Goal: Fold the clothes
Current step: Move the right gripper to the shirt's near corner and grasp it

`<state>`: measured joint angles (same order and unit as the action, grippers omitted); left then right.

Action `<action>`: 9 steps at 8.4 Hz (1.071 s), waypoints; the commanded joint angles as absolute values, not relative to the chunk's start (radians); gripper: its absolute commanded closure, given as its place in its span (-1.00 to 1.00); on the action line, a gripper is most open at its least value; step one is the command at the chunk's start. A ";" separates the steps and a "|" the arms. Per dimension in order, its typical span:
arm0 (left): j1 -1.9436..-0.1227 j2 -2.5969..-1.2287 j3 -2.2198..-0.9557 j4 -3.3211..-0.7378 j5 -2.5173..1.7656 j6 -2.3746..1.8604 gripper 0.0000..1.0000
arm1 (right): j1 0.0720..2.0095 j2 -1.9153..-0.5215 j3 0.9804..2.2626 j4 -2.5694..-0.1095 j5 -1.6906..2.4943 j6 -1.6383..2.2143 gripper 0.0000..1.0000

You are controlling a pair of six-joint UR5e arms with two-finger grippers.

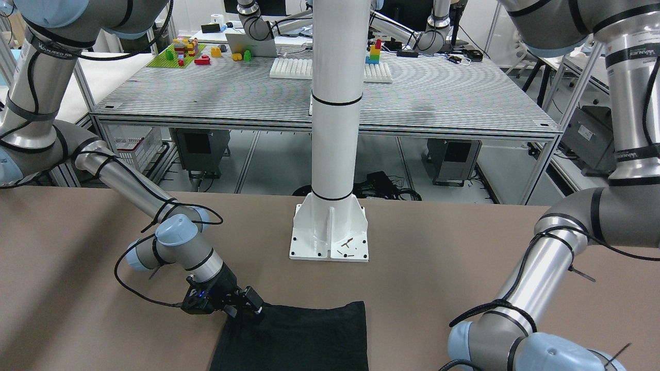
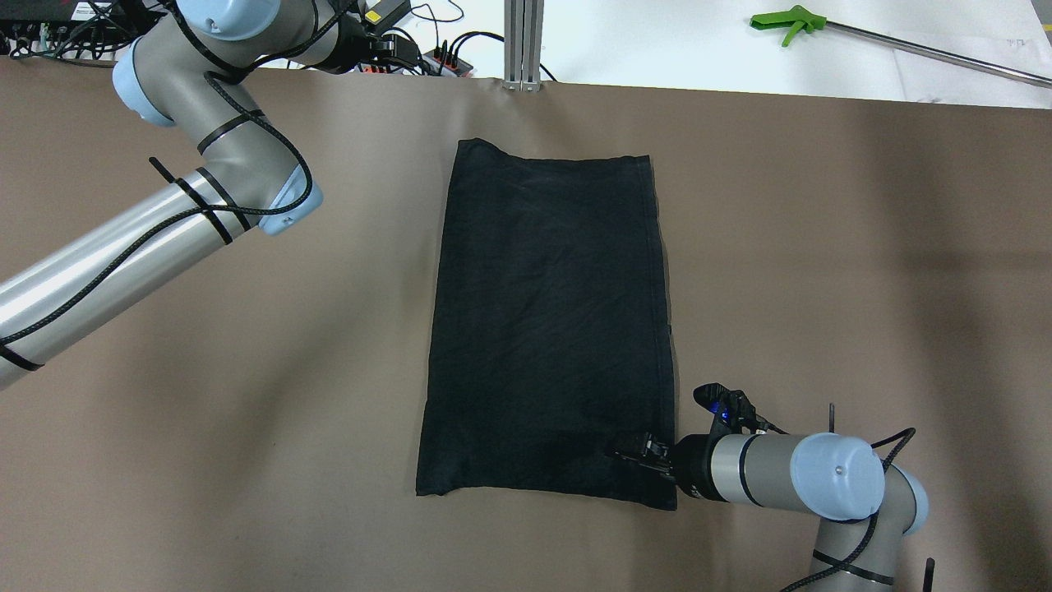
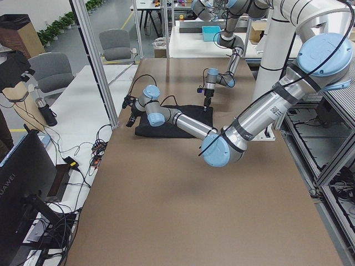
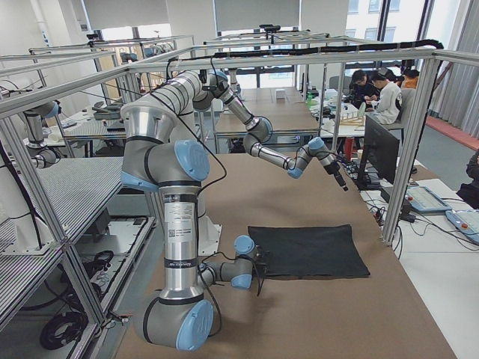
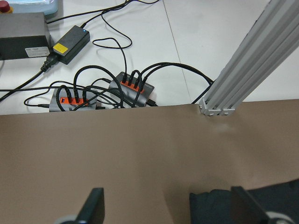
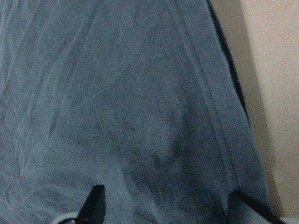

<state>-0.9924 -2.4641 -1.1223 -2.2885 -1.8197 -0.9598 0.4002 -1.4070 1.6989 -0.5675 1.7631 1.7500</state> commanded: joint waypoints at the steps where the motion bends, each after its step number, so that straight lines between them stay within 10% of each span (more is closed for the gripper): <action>1: -0.991 -2.461 -1.114 -2.289 -1.819 -0.956 -0.89 | 0.405 -1.326 1.703 -0.676 1.760 1.756 -0.55; 3: -0.991 -2.457 -1.112 -2.290 -1.819 -0.951 -0.89 | 0.411 -1.290 1.703 -0.716 1.758 1.759 0.84; 9: -0.991 -2.442 -1.129 -2.295 -1.856 -1.012 -0.89 | 0.449 -1.293 1.735 -0.710 1.766 1.746 1.00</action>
<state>-0.9896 -2.4442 -1.1186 -2.2936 -1.8237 -0.9625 0.4337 -1.2900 1.7187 -0.7138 1.7590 1.7565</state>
